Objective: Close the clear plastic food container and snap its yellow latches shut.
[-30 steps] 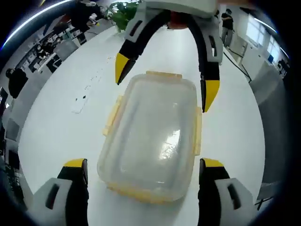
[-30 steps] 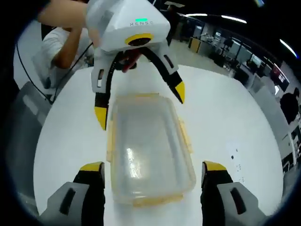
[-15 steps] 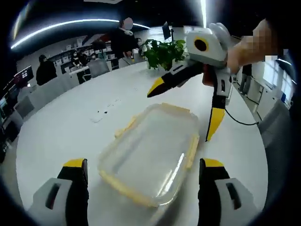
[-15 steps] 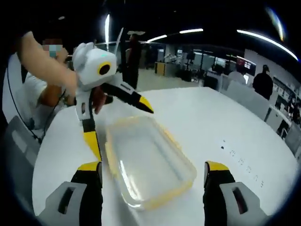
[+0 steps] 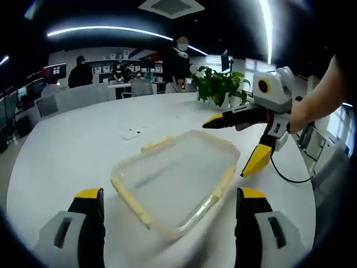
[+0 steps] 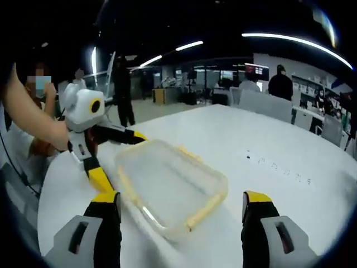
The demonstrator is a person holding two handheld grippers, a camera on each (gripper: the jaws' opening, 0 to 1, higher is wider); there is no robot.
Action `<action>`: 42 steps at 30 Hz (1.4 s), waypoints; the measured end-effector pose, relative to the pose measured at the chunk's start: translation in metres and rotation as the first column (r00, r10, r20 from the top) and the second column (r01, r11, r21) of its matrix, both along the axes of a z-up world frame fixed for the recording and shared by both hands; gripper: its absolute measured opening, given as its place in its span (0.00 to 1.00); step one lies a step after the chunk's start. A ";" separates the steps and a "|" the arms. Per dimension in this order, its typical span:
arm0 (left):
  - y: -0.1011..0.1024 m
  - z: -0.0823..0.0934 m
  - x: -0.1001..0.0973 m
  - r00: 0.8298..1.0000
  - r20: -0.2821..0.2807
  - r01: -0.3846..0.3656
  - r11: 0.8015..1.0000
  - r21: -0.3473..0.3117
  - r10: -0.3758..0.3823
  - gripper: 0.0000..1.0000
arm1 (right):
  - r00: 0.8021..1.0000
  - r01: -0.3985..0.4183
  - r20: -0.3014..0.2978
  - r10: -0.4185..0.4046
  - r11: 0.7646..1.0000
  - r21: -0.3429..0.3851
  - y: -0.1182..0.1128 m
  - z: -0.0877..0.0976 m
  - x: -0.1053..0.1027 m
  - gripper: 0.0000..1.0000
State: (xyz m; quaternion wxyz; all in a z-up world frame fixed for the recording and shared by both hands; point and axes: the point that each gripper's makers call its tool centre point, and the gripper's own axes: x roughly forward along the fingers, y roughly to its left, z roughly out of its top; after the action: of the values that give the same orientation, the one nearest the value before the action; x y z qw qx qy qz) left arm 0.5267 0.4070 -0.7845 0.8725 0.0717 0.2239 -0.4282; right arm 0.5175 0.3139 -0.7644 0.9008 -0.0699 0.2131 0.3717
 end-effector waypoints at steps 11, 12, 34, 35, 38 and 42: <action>0.007 -0.002 -0.011 0.998 -0.035 -0.052 0.998 -0.038 0.051 0.98 | 0.999 0.034 -0.020 -0.034 0.999 0.010 -0.008 -0.001 -0.013 0.90; 0.009 -0.002 -0.012 0.998 -0.036 -0.059 0.998 -0.038 0.057 0.98 | 0.999 0.034 -0.021 -0.034 0.999 0.010 -0.008 -0.001 -0.015 0.90; 0.029 0.004 -0.048 0.990 -0.057 -0.129 0.989 -0.067 0.126 0.94 | 0.991 0.134 -0.021 -0.134 0.991 0.019 -0.032 0.005 -0.058 0.85; 0.029 0.004 -0.049 0.990 -0.057 -0.132 0.989 -0.067 0.129 0.94 | 0.990 0.137 -0.020 -0.136 0.990 0.021 -0.032 0.005 -0.059 0.85; 0.029 0.007 -0.056 0.990 -0.056 -0.137 0.988 -0.073 0.133 0.94 | 0.990 0.138 -0.022 -0.138 0.990 0.023 -0.033 0.005 -0.064 0.85; 0.031 0.007 -0.063 0.990 -0.056 -0.135 0.988 -0.068 0.132 0.94 | 0.990 0.140 -0.021 -0.140 0.990 0.022 -0.034 0.007 -0.071 0.84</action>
State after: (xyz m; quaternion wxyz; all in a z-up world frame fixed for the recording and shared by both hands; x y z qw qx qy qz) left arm 0.4634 0.4381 -0.7776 0.8953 0.0142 0.2349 -0.3783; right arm 0.4468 0.2803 -0.7576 0.9234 -0.0408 0.2218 0.3106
